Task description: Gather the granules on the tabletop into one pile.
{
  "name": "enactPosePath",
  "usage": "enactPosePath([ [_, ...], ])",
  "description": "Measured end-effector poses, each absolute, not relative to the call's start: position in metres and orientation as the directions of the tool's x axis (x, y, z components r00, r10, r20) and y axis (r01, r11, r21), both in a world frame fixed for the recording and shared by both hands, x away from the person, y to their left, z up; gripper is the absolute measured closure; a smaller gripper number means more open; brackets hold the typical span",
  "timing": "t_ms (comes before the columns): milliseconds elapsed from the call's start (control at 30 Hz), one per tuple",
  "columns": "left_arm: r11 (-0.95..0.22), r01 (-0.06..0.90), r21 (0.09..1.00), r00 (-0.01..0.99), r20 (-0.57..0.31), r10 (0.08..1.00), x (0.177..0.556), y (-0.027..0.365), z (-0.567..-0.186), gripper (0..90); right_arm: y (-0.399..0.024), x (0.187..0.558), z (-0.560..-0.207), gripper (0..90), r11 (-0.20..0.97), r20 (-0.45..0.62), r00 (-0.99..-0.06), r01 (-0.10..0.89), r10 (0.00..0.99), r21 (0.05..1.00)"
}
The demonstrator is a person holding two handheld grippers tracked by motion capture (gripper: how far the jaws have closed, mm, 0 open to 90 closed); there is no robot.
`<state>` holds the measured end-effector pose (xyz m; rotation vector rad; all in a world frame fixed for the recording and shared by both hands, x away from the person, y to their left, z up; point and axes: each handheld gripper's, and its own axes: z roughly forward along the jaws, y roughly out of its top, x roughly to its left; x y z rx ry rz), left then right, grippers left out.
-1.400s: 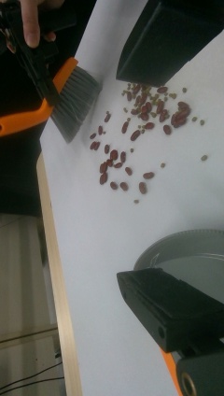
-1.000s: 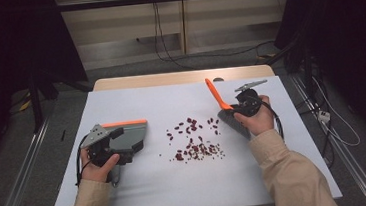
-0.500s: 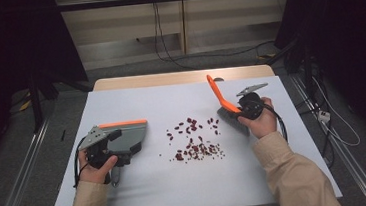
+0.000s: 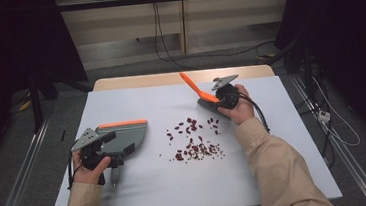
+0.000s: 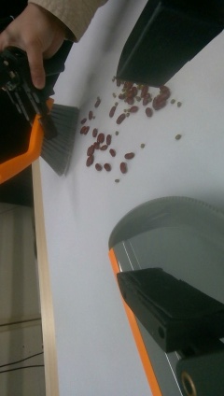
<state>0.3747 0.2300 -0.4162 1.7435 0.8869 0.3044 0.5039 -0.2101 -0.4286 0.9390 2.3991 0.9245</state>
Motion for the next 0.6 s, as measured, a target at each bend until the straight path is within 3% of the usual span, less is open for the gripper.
enactPosePath([
  [267,-0.113,0.404,0.908,0.68,-0.216,0.7,0.373,0.232,-0.416,4.7,-0.203,0.491,-0.428,71.0,0.628,-0.11,-0.802,0.365,0.587,0.688],
  [600,-0.116,0.402,0.908,0.678,-0.21,0.704,0.371,0.231,-0.415,4.7,-0.194,0.453,-0.425,70.7,0.68,-0.126,-0.855,0.302,0.504,0.668],
])
